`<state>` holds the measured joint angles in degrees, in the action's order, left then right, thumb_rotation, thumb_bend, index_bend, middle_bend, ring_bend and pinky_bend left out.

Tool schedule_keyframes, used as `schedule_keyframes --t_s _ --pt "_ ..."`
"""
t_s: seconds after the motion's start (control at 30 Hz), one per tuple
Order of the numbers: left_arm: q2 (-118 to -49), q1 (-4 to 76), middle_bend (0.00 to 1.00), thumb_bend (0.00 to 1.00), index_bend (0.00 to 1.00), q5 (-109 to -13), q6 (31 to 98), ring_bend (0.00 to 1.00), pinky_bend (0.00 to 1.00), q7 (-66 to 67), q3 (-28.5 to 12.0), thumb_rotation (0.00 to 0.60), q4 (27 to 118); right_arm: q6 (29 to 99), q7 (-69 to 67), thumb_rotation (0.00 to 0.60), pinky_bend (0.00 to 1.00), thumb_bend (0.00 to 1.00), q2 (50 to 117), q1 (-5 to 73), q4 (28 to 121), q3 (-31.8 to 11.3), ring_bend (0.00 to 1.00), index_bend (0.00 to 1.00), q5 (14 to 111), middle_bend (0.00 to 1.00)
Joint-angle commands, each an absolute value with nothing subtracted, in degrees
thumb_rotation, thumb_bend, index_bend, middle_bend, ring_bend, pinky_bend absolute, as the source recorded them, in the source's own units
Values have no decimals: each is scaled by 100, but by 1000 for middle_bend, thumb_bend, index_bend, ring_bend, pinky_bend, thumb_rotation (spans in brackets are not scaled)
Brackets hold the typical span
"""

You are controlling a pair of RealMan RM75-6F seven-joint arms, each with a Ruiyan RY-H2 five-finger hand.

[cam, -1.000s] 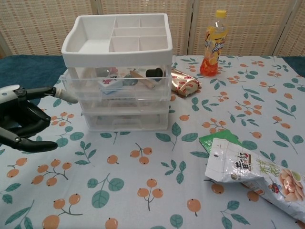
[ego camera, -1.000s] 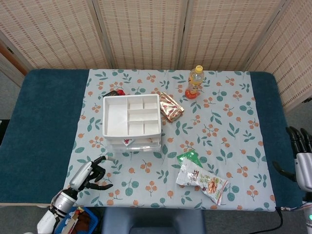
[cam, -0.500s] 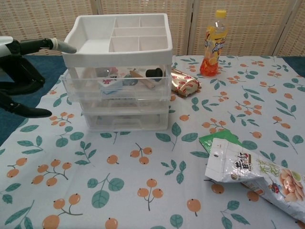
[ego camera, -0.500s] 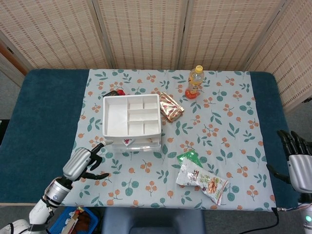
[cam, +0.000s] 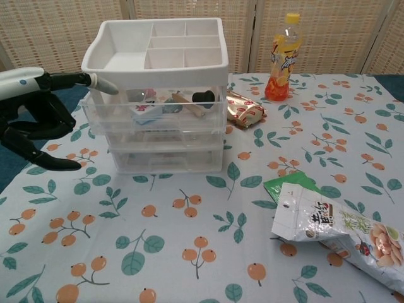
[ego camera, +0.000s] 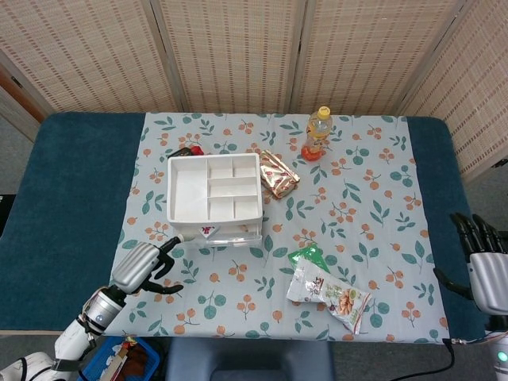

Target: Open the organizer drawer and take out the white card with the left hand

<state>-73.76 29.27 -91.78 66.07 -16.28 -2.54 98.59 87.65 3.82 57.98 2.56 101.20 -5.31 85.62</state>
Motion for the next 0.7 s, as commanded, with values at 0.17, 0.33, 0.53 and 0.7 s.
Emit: schedule_keyframes --t_s 0.17,0.33,0.53,0.7 --pt "-7453 3066 899 123 165 -8983 6399 999 1000 -1638 -316 600 9773 8744 372 600 89 219 5820 254 10097 -523 0 0 8523 74" --pt "-7482 3192 899 123 168 -8896 6226 999 1000 -1605 -354 600 9746 8727 348 600 89 220 5825 248 10070 -522 0 0 8481 74" --pt "-7479 3301 899 125 225 -8966 6164 999 1000 -1608 -355 600 9745 8720 322 600 89 221 5828 241 10045 -524 0 0 8441 74" --pt "-7421 3355 899 126 271 -9089 6156 999 1000 -1657 -294 600 9754 8720 320 600 89 221 5829 234 10041 -525 0 0 8421 74"
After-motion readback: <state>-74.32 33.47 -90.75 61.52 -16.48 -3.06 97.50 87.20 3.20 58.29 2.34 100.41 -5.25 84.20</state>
